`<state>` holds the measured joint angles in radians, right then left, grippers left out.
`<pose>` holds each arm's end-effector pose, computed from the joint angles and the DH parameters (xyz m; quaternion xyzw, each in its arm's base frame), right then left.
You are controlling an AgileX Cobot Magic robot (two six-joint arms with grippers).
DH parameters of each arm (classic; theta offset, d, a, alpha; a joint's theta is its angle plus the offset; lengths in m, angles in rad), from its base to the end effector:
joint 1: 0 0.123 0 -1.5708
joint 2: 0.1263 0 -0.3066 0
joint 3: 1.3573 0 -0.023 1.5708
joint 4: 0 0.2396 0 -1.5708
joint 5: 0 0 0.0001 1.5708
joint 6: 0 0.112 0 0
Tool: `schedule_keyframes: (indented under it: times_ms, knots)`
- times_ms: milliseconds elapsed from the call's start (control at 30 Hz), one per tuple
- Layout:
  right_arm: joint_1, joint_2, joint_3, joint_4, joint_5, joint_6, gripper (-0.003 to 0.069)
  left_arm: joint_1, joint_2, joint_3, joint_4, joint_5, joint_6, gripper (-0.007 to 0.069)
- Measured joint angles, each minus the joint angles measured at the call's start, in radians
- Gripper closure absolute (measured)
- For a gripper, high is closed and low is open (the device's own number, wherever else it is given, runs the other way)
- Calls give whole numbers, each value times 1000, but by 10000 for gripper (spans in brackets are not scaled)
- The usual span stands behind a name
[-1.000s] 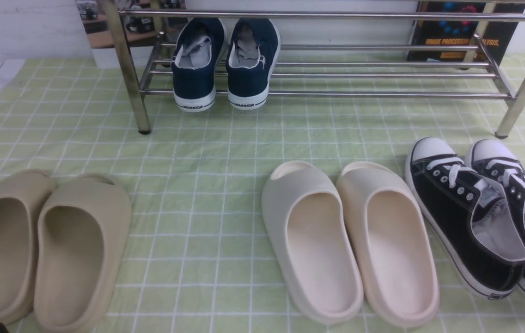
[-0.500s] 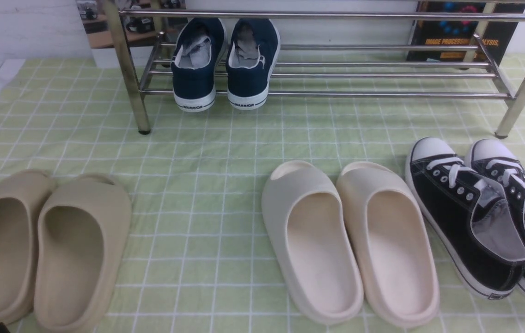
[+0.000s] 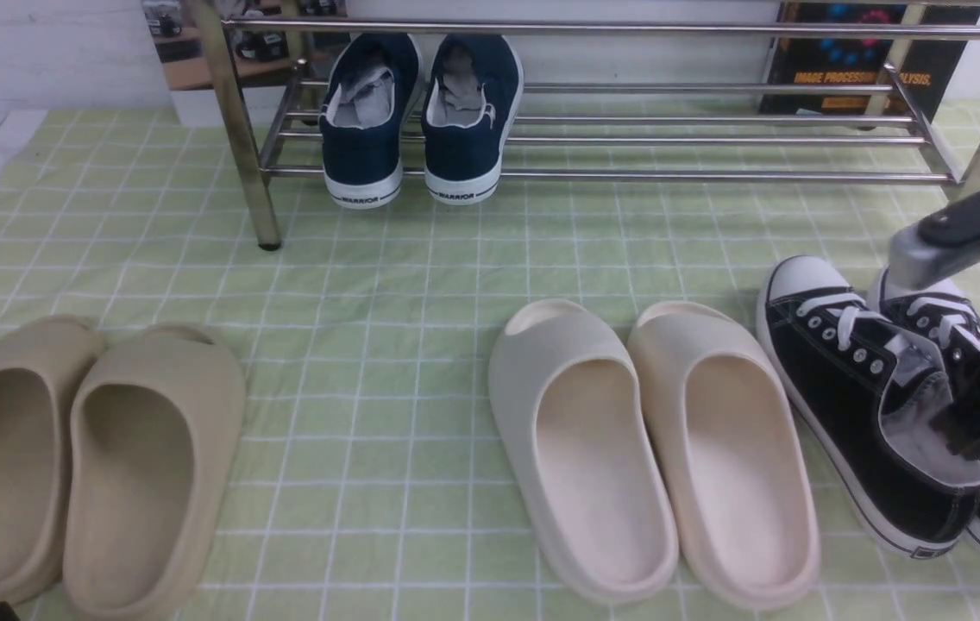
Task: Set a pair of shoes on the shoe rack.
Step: Use the right arm to grab the shoe closest to it
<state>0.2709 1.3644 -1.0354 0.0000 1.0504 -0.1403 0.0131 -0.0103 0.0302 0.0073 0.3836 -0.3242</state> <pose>0.2354 0.0654 0.2859 -0.2022 0.9695 0.0091 0.1386 0.0394 0.0008 0.1626 -0.1340 0.7985 -0.0879 0.5803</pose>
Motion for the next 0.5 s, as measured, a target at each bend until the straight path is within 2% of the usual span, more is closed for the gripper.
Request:
schedule_keyframes:
  times_ms: [33, 100, 167, 233, 367, 500]
  knots:
    - [16, 49, -1, -9, -21, 21, 322, 0, 0, 0, 0, 0, 0, 567]
    - [24, 113, -2, -9, -58, 37, 238, 0, 0, 0, 0, 0, 0, 565]
    - [25, 161, -2, -9, -93, 41, 197, 0, 0, 0, 0, 0, 0, 564]
    - [25, 191, -2, -10, -113, 45, 186, 0, 0, 0, 0, 0, 0, 564]
    - [25, 262, -3, -14, -148, 66, 232, 0, 0, 0, 0, 0, 0, 560]
    - [25, 289, -3, -14, -148, 79, 458, 0, 0, 0, 0, 0, 0, 554]
